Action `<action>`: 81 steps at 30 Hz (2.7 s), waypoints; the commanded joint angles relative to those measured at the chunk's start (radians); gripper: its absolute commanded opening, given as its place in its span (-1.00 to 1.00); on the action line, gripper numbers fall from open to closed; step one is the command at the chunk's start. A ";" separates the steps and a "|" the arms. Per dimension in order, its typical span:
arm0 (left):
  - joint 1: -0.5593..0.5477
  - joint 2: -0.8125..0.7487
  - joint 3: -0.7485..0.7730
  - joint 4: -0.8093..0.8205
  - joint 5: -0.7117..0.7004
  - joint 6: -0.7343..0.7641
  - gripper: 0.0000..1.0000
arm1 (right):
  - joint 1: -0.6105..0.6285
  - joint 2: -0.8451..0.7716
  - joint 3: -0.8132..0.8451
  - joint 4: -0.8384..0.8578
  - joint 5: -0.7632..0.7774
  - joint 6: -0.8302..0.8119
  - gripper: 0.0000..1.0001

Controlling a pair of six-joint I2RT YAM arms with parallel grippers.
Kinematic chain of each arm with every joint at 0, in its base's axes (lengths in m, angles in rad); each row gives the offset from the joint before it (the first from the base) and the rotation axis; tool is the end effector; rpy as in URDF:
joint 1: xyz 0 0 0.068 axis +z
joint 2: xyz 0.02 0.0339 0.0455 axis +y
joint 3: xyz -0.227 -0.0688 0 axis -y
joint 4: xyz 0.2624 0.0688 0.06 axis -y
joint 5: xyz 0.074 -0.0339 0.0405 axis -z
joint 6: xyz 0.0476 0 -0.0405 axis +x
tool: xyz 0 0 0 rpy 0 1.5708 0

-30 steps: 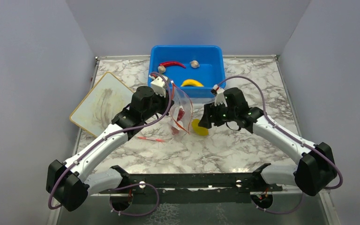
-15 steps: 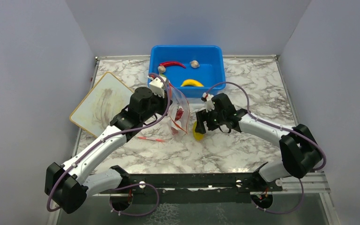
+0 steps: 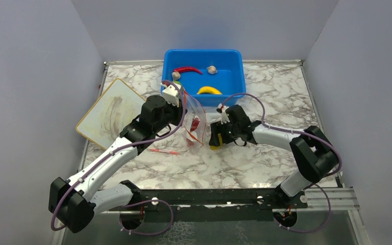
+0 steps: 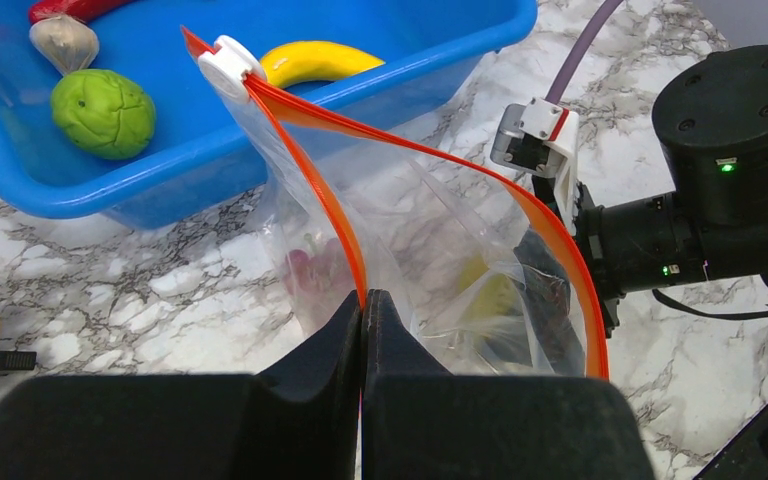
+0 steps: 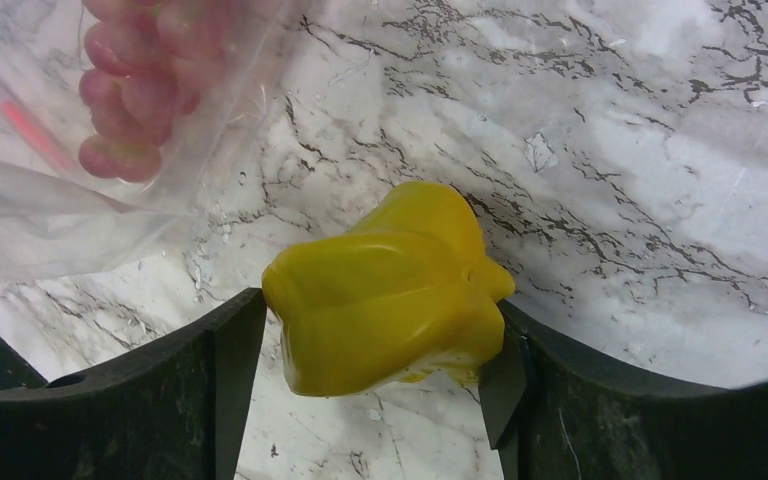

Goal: Place the food in the zip-top bag and seal the zipper
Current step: Pick up the fake fruit from the center of the board, then place the fake fruit in the zipper food storage bag.

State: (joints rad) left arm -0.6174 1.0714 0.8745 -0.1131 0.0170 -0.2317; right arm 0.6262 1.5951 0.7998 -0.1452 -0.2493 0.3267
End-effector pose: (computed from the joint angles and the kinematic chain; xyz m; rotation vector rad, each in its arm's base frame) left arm 0.2410 -0.1721 0.2832 0.3806 1.8868 -0.5935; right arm 0.2547 0.1987 0.0980 -0.4949 2.5653 0.6810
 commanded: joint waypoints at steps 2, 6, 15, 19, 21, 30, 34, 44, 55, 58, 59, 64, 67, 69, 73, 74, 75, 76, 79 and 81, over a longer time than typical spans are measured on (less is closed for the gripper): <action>-0.002 -0.011 -0.014 0.029 -0.011 0.013 -1.00 | 0.011 0.034 0.004 0.047 0.034 0.022 0.32; -0.003 -0.011 -0.015 0.030 -0.010 0.014 -1.00 | 0.012 0.034 0.004 0.054 0.022 0.026 0.06; -0.002 -0.010 -0.014 0.031 -0.006 0.014 -1.00 | 0.012 -0.010 -0.002 0.033 0.031 0.017 -0.08; -0.002 -0.010 -0.015 0.033 -0.005 0.012 -1.00 | 0.012 -0.040 -0.007 0.020 0.041 0.013 -0.10; -0.002 -0.009 -0.015 0.033 -0.004 0.011 -1.00 | 0.012 -0.060 -0.012 0.018 0.050 0.013 -0.12; -0.001 -0.015 -0.019 0.035 0.001 0.003 -1.00 | 0.012 -0.206 0.002 -0.082 0.119 -0.008 -0.17; -0.002 -0.014 -0.016 0.040 0.021 -0.011 -1.00 | 0.011 -0.292 0.045 -0.155 0.155 -0.025 -0.18; -0.001 0.008 0.084 -0.015 0.096 -0.090 -1.00 | 0.012 -0.444 0.221 -0.301 0.145 -0.063 -0.19; -0.001 0.039 0.119 -0.016 0.155 -0.161 -1.00 | 0.020 -0.479 0.345 -0.283 0.006 0.003 -0.21; -0.002 0.045 0.119 -0.016 0.164 -0.170 -1.00 | 0.029 -0.471 0.349 -0.239 -0.030 0.041 -0.22; -0.002 0.046 0.121 -0.016 0.169 -0.175 -1.00 | 0.033 -0.465 0.348 -0.225 -0.036 0.052 -0.22; -0.002 0.045 0.127 -0.016 0.186 -0.193 -1.00 | 0.079 -0.410 0.376 -0.197 -0.023 0.077 -0.21; -0.001 0.040 0.130 -0.015 0.194 -0.202 -1.00 | 0.115 -0.374 0.397 -0.192 0.010 0.100 -0.21; -0.002 0.039 0.134 -0.015 0.204 -0.209 -1.00 | 0.145 -0.349 0.406 -0.184 0.039 0.111 -0.20; -0.001 0.041 0.141 -0.016 0.223 -0.223 -1.00 | 0.188 -0.309 0.426 -0.202 0.139 0.132 -0.17; -0.002 0.041 0.141 -0.016 0.224 -0.224 -1.00 | 0.190 -0.304 0.427 -0.208 0.162 0.134 -0.17; -0.001 0.041 0.141 -0.015 0.227 -0.226 -1.00 | 0.191 -0.301 0.424 -0.213 0.182 0.135 -0.17; -0.001 0.039 0.140 -0.016 0.227 -0.227 -1.00 | 0.193 -0.298 0.422 -0.215 0.195 0.135 -0.16; -0.001 0.038 0.137 -0.014 0.232 -0.228 -1.00 | 0.196 -0.283 0.422 -0.233 0.231 0.127 -0.17; -0.002 0.035 0.135 -0.014 0.233 -0.228 -1.00 | 0.203 -0.270 0.424 -0.261 0.258 0.122 -0.16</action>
State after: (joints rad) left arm -0.6155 1.1206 0.9745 -0.1513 0.2070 -0.4435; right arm 0.8177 1.3022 1.1931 -0.3790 -0.0959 0.4446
